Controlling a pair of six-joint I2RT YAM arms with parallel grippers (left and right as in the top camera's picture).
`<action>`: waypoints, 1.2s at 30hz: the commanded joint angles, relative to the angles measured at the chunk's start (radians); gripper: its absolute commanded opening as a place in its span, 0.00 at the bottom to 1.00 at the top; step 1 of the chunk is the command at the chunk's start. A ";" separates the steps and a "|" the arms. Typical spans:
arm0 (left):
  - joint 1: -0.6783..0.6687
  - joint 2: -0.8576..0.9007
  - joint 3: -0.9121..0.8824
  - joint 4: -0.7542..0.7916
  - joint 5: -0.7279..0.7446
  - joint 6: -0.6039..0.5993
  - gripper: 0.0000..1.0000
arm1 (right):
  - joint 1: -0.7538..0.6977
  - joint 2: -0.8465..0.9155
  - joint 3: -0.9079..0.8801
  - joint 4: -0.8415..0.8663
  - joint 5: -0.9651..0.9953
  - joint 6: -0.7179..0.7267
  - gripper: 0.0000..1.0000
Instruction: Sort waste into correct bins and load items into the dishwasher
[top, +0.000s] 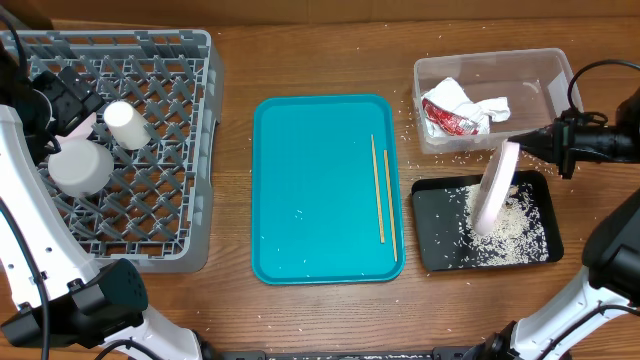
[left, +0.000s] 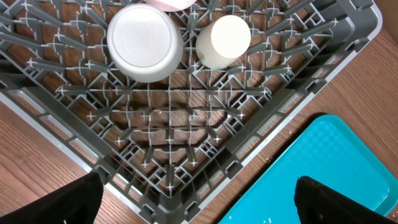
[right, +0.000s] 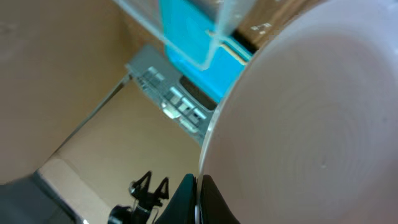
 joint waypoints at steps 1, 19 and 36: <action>-0.002 0.000 -0.003 -0.002 0.000 -0.021 1.00 | -0.001 -0.055 -0.001 0.000 -0.076 -0.011 0.03; -0.002 0.000 -0.003 -0.002 0.000 -0.021 1.00 | 0.005 -0.061 -0.002 0.000 -0.178 0.049 0.03; -0.002 0.000 -0.003 -0.002 0.000 -0.021 1.00 | 0.068 -0.187 0.014 0.000 -0.309 -0.002 0.04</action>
